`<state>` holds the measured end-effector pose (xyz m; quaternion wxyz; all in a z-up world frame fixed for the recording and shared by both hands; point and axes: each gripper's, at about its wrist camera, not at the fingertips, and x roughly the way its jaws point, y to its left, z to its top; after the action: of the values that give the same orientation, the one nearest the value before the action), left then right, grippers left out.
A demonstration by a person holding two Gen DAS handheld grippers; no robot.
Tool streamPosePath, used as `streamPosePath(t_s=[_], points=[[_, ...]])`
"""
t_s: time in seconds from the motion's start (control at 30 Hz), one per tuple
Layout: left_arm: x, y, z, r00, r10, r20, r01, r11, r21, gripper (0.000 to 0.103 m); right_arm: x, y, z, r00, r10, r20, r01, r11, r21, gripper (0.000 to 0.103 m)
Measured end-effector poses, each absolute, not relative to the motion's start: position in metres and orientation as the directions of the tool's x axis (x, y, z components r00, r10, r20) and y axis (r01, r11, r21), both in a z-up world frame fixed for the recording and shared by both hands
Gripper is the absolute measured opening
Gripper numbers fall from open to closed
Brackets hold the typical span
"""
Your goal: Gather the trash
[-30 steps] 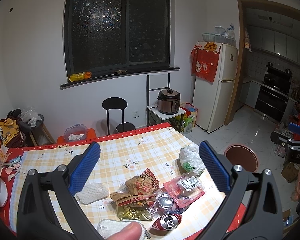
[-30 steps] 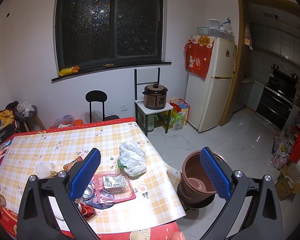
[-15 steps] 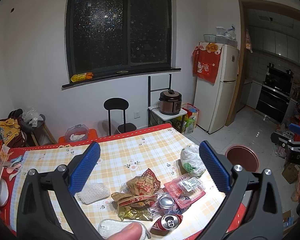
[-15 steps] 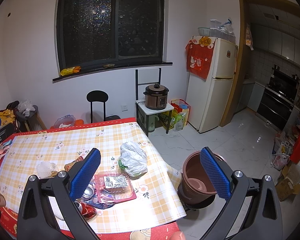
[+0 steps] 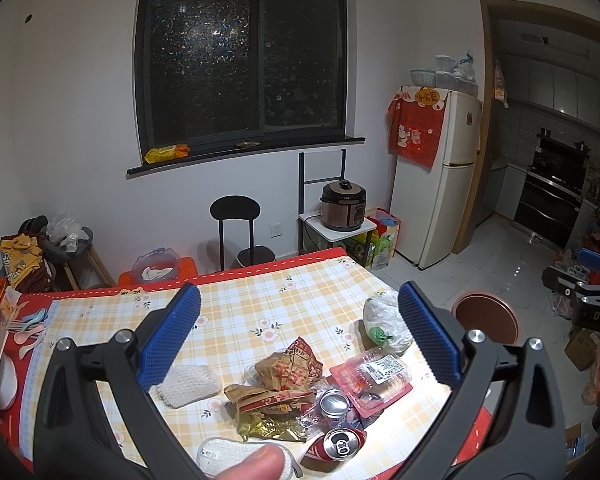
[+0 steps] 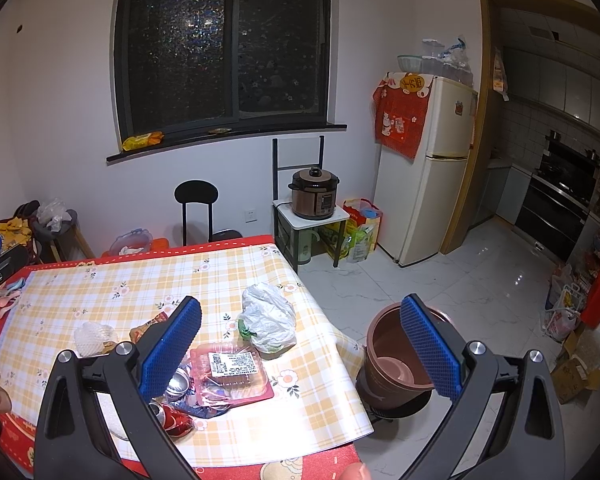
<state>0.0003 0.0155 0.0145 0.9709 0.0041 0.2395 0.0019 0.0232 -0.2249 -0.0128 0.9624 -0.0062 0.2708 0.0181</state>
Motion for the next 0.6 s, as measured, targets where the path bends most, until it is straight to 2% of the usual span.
streamPosePath(t_s=[0.43,0.6], points=[[0.0,0.023,0.005,0.88,0.011,-0.476,-0.022,1.0,-0.017,0.098,0.022,-0.216,-0.014,0.854,0.04,-0.519,-0.047,0.999,-0.002,0.098],[0.0,0.042,-0.012,0.87,0.005,-0.493,-0.042,0.997,-0.065,0.098,0.028,-0.217,-0.029,0.865,0.127,-0.486,-0.104,0.992,0.074,0.098]])
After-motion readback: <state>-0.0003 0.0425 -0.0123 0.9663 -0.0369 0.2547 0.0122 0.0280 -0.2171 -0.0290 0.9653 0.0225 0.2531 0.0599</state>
